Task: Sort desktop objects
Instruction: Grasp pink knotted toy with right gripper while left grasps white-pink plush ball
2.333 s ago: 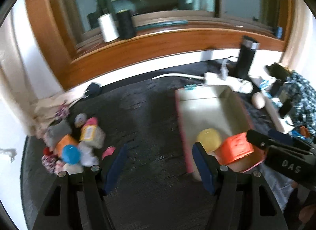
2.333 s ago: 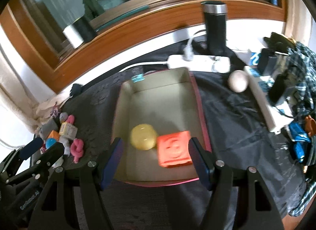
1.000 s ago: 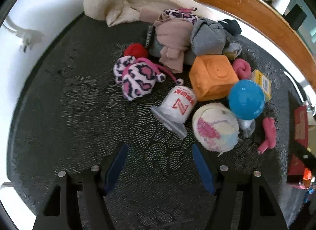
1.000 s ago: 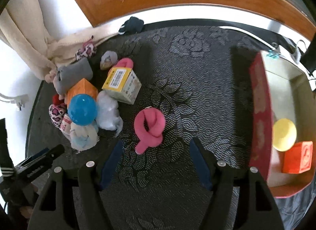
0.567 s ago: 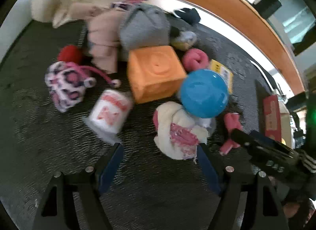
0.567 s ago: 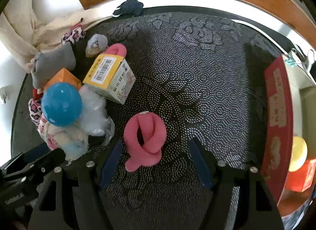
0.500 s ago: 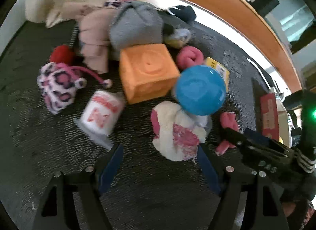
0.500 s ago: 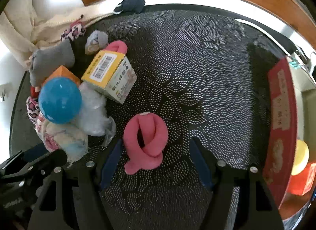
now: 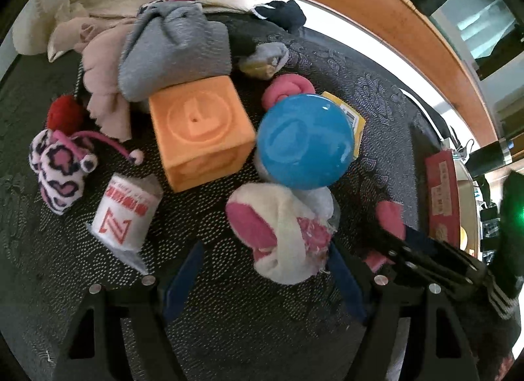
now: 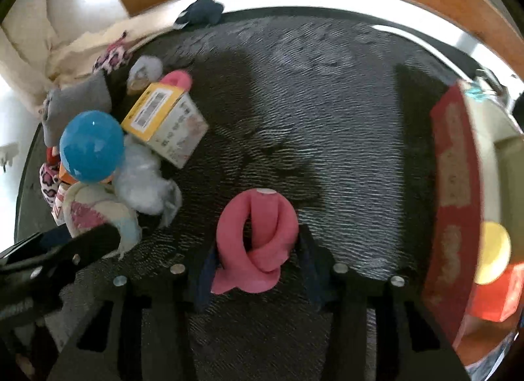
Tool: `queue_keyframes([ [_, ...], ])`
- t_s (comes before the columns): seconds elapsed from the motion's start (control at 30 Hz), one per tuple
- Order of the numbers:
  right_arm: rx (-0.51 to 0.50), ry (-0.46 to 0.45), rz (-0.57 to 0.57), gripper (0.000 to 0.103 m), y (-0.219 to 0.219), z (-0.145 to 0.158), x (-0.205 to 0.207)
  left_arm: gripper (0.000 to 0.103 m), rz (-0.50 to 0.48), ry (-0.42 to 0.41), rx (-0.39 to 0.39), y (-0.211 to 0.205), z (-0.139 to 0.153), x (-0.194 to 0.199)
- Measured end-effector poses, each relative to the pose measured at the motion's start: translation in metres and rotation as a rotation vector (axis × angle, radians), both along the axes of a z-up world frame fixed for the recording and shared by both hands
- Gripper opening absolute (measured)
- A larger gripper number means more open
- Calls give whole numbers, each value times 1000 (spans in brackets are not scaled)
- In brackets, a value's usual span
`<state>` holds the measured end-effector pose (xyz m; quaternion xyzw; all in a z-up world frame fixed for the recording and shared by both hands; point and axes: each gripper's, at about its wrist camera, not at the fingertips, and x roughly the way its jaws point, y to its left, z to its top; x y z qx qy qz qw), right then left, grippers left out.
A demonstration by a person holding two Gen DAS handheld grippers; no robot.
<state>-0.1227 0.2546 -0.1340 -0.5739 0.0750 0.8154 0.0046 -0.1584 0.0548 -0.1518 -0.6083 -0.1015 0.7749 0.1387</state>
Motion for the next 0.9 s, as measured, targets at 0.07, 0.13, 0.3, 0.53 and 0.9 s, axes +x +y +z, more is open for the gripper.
queue_keyframes([
  [0.07,8,26,-24,49,9,10,7,78,2,-7,-3,0,-1,-4],
  [0.13,16,51,-47,49,19,21,14,78,1,-14,-13,5,-4,-7],
  [0.3,34,112,-109,49,36,43,32,69,-39,20,-94,25,-6,-7],
  [0.53,38,152,-209,49,68,51,51,63,-114,99,-219,50,5,7],
  [0.9,26,194,-277,49,102,62,76,63,-169,268,-295,79,57,46],
])
